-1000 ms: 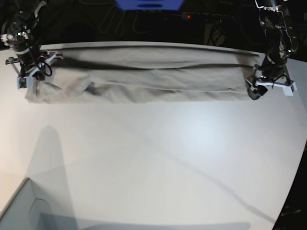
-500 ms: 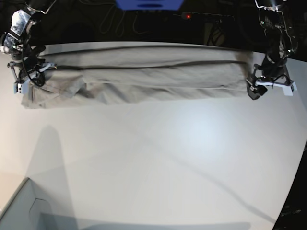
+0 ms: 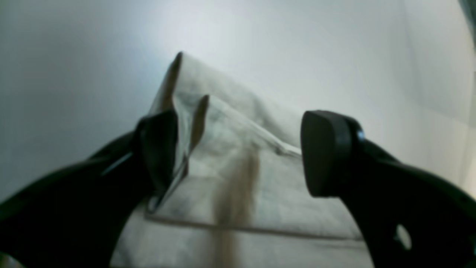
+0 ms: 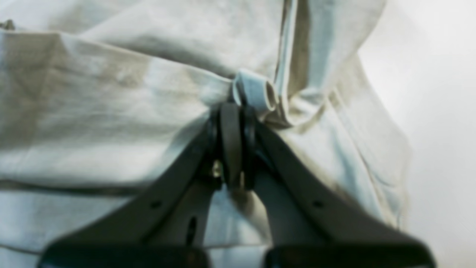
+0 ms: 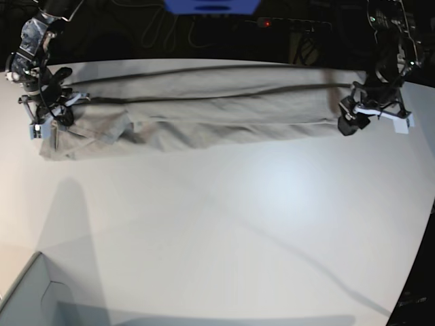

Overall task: Layout the t-shirt on the table in an organized manner, then fold the t-shirt properly
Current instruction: 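Grasp both ends of the folded strip with both grippers and straighten it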

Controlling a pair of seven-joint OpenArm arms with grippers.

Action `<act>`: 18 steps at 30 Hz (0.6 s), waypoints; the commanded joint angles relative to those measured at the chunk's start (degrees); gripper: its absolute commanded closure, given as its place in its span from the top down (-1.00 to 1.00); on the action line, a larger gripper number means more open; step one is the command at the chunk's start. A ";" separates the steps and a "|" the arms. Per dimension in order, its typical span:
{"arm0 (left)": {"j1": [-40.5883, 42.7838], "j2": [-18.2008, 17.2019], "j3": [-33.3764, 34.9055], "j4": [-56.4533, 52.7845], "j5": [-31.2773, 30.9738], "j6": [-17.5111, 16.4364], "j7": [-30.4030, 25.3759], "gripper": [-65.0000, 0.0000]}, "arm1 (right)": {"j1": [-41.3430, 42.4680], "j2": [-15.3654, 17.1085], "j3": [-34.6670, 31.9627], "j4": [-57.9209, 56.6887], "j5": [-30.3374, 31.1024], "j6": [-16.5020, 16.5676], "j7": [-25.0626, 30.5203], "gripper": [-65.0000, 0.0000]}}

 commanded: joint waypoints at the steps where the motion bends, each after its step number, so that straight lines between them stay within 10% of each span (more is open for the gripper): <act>1: 1.06 -0.60 -0.24 0.96 -0.63 -0.27 -0.40 0.52 | 0.04 -0.03 -0.09 0.20 -0.63 0.21 -1.70 -1.00; 18: 1.59 -2.44 0.29 -1.33 2.97 -0.27 -0.40 0.40 | 1.09 -0.03 -0.88 0.29 -0.63 0.21 -1.79 -1.00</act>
